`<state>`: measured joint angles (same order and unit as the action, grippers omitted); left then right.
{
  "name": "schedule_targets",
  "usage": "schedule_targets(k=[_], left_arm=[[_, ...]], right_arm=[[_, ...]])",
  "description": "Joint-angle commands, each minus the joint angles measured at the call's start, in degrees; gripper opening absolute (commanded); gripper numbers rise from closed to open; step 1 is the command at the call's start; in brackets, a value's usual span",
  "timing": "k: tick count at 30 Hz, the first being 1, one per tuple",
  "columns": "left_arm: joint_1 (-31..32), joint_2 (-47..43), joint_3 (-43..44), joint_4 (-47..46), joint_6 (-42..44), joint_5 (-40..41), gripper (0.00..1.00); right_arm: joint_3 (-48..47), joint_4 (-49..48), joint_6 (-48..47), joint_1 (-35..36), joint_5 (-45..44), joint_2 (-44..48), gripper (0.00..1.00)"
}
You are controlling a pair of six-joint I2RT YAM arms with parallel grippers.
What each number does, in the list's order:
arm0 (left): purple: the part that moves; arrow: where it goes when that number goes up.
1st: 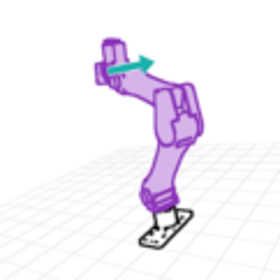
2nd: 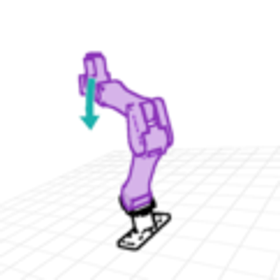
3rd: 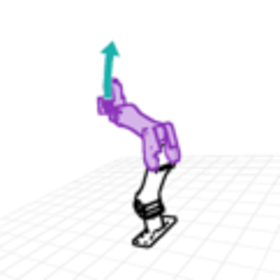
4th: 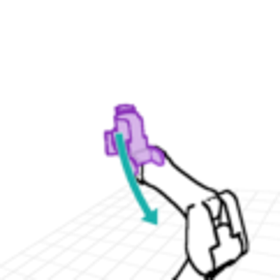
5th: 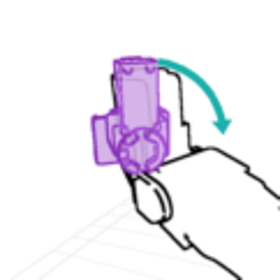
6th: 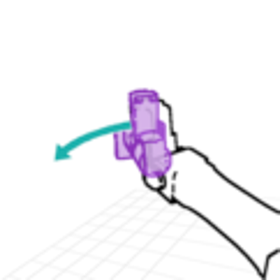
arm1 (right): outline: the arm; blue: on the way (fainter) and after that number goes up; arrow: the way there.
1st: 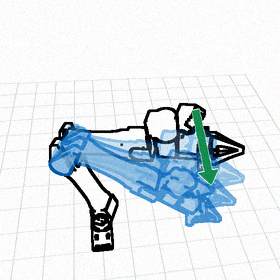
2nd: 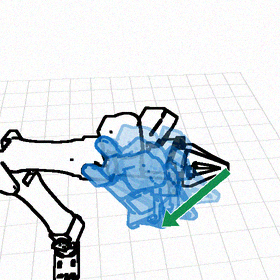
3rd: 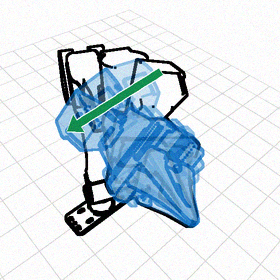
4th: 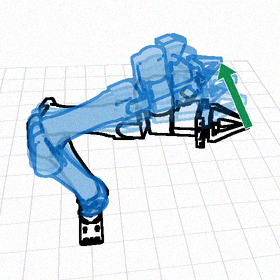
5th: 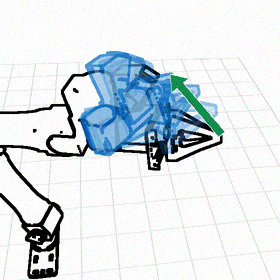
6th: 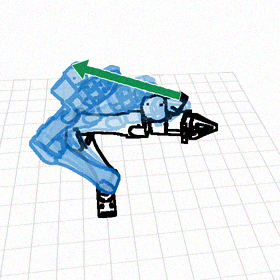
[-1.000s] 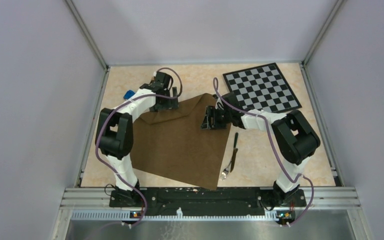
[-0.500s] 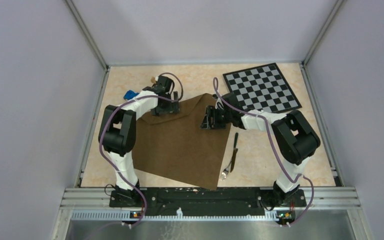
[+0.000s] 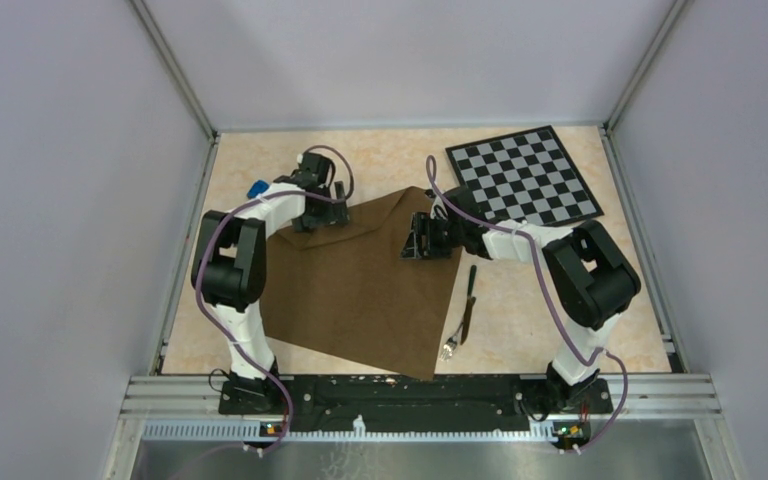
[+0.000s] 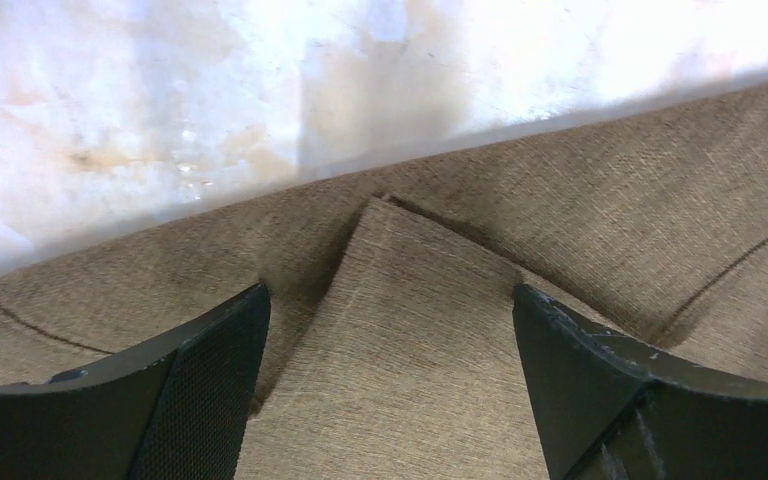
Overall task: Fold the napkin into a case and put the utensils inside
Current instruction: Flatten out the crumpled napkin at the center of the board.
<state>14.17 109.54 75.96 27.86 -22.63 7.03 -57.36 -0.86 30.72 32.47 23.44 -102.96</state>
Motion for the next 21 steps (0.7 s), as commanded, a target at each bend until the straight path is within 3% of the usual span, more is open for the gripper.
schedule_targets(k=[1, 5, 8, 13, 15, 21], left_arm=[[0.4, -0.3, -0.5, -2.8, -0.7, -4.2, 0.93], [0.4, -1.0, -0.7, -3.9, -1.1, -4.6, 0.76], [0.3, -2.5, -0.9, -5.7, -0.4, -4.2, 0.58], [-1.3, -3.0, 1.0, -8.7, 0.1, -5.4, 0.14], [-2.0, -3.0, 2.1, -9.8, 0.1, -4.6, 0.06], [-6.8, -1.2, 5.6, -15.1, 0.4, -4.1, 0.01]], right_arm=[[0.1, -2.3, 0.1, -0.1, 0.6, 1.6, 0.61], [0.1, -2.3, 0.1, -0.2, 0.6, 1.5, 0.61], [0.1, -2.4, 0.2, -0.2, 0.6, 1.4, 0.61], [-0.1, -2.5, 0.6, -0.2, 0.9, 0.8, 0.61], [-0.3, -2.3, 0.6, -0.1, 0.8, 0.9, 0.61], [-0.7, -1.7, 0.6, -0.1, 0.4, 0.9, 0.61]])
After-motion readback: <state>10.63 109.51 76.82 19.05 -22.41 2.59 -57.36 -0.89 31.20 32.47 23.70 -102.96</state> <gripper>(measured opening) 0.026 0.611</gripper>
